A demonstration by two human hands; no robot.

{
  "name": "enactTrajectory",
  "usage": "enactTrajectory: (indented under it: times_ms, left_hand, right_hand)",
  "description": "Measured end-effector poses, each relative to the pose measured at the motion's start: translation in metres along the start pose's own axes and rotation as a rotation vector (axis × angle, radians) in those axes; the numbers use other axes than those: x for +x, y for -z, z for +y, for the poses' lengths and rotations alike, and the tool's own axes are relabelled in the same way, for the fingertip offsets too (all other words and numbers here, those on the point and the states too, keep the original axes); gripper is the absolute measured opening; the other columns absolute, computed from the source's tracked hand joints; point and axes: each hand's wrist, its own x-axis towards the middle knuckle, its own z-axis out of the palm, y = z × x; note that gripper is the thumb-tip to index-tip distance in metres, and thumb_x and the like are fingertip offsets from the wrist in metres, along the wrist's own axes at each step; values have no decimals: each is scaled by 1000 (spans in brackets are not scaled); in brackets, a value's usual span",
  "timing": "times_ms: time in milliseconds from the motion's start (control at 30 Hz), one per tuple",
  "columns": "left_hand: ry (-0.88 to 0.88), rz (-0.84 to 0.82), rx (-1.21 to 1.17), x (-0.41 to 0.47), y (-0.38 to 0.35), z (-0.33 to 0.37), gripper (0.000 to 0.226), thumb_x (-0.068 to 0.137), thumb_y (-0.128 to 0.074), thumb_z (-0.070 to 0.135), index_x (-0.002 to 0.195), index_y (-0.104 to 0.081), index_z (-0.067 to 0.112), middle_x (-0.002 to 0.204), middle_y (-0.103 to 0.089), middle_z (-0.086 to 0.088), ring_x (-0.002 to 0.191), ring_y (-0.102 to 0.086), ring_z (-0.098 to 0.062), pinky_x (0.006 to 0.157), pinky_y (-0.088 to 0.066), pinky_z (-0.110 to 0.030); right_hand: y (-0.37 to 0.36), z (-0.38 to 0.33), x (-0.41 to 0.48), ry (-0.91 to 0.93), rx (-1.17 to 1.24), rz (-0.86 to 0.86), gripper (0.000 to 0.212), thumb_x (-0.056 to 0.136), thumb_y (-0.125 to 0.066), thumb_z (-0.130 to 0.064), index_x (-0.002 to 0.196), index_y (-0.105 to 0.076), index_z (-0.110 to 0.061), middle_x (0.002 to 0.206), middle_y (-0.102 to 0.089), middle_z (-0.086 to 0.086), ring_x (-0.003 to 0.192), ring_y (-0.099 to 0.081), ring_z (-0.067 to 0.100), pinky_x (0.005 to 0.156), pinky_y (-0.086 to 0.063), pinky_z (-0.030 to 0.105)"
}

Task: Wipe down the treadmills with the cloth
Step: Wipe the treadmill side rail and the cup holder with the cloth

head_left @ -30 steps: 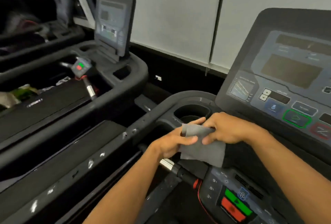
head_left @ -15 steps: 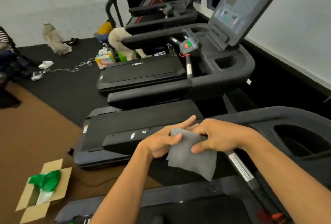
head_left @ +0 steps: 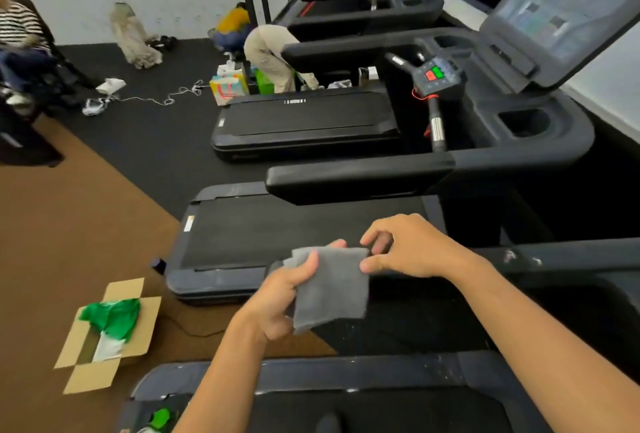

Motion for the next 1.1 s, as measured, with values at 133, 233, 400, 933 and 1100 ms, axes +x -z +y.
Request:
enactTrajectory:
  times_ms: [133,233,400,933,1100]
  left_hand:
    - [-308,263,387,4,47,27,39,111,-40,38,147,-55,41,149,-56,23,141,-50,-4,122,-38,-40]
    - [-380,378,966,35,85,7,47,104,-35,58,149,-46,54,165,-35,21,157,-21,-5,130,-8,-42]
    - [-261,272,1444,68,95,-38,70,97,-18,69,163,-16,45,174,-9,7,160,-16,-16,124,-10,-35]
    - [-399,515,1708,99,87,-50,43,104,-25,42,100,-66,32,94,-70,10,85,-59,-17,80,-43,-37]
    - [-416,703,1625,107,58,-64,37,105,-33,37,86,-63,27,82,-66,7,81,-58,-19,84,-44,-38]
  right_hand:
    - [-8,-2,28,-60,-11,128,43,83,-76,-58,120,-67,-38,104,-70,-18,95,-65,3,92,-55,36]
    - [-16,5,37,-106,-12,199,39,88,-71,-57,121,-66,-37,106,-69,-19,96,-64,4,93,-55,37]
    - [-25,22,31,-159,1,274,27,92,-69,-51,117,-68,-41,101,-67,-23,88,-64,-1,89,-57,36]
    - [-34,74,-24,-238,183,479,11,97,-62,-45,99,-73,-40,97,-68,-24,91,-65,-4,82,-54,26]
    - [-35,93,-28,-229,177,462,15,98,-60,-46,102,-72,-39,98,-69,-21,92,-64,-4,82,-53,24]
